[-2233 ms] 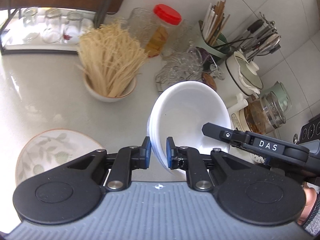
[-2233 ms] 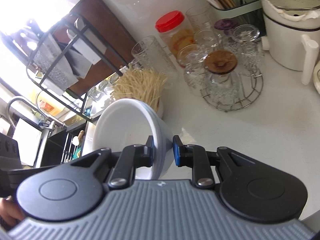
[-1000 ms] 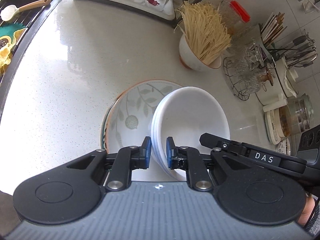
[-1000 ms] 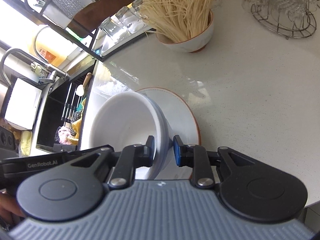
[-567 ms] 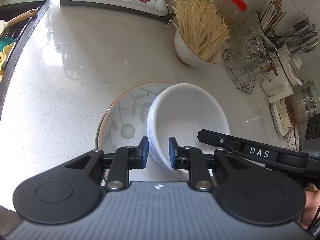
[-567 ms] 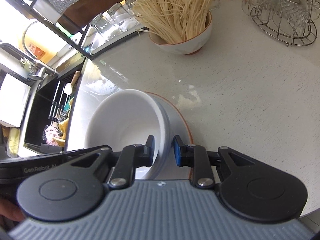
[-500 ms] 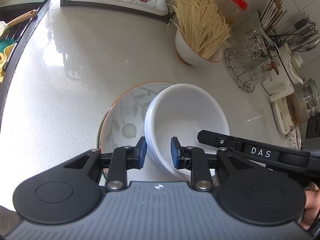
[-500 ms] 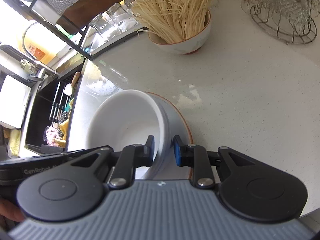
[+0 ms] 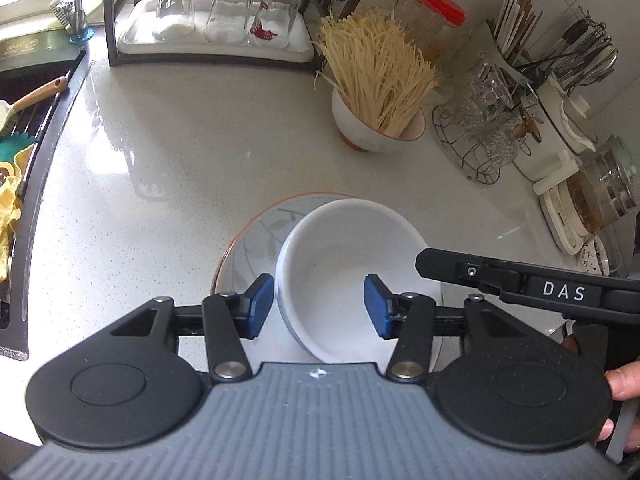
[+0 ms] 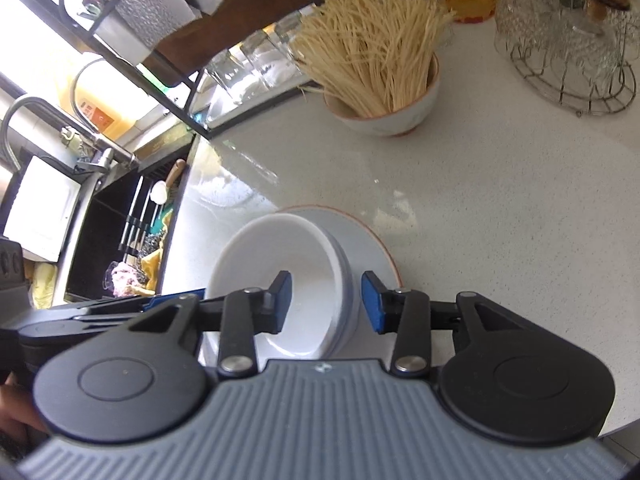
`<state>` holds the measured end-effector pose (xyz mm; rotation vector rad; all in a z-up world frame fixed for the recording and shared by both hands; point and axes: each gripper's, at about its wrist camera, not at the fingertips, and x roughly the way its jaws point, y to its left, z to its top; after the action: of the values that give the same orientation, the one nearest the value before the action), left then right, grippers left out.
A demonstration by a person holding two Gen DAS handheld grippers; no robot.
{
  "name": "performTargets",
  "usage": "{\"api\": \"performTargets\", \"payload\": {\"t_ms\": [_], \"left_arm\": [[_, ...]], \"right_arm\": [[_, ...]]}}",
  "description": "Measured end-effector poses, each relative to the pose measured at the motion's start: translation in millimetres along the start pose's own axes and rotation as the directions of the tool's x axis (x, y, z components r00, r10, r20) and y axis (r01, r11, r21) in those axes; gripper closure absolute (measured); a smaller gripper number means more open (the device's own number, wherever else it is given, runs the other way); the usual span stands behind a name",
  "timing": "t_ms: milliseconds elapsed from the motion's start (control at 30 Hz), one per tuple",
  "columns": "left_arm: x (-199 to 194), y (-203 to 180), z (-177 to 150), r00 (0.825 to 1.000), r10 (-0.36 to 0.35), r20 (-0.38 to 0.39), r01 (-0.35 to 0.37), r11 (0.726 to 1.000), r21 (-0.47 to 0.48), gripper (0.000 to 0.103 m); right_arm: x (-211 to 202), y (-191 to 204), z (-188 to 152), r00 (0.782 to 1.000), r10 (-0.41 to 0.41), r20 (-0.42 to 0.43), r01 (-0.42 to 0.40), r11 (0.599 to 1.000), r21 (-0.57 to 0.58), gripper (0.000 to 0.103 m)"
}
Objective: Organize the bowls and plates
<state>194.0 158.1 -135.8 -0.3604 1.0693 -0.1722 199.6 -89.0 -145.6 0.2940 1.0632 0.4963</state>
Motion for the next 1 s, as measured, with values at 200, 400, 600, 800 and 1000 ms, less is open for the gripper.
{"api": "performTargets", "payload": {"t_ms": [200, 400, 600, 800, 1000], "left_arm": [[-36.0, -10.8, 5.9, 0.997, 0.017, 0.082, -0.019, 0.999, 0.026, 0.047], [-78.1, -27.4, 4.4, 0.984, 0.059, 0.17, -0.073, 0.994, 0.078, 0.047], [-114.4, -43.6, -3.7, 0.97, 0.047, 0.24, -0.064, 0.996, 0.064, 0.047], [-139.6, -70.2, -15.0, 0.952, 0.067, 0.299, -0.093, 0.993, 0.072, 0.047], [-167.1, -86.0, -29.7, 0.934, 0.101, 0.344, -0.111, 0.994, 0.009, 0.047]], "right_arm": [[-30.4, 14.2, 5.8, 0.994, -0.01, 0.11, 0.016, 0.999, -0.048, 0.061], [-68.2, 20.6, 10.6, 0.984, -0.007, 0.18, 0.015, 0.999, -0.044, 0.061], [-112.7, 21.5, 9.3, 0.963, -0.01, 0.268, 0.032, 0.997, -0.075, 0.061], [-163.0, 25.8, 8.6, 0.935, 0.024, 0.355, 0.026, 0.99, -0.137, 0.061], [-191.1, 20.6, 3.0, 0.922, 0.042, 0.385, 0.029, 0.984, -0.176, 0.061]]}}
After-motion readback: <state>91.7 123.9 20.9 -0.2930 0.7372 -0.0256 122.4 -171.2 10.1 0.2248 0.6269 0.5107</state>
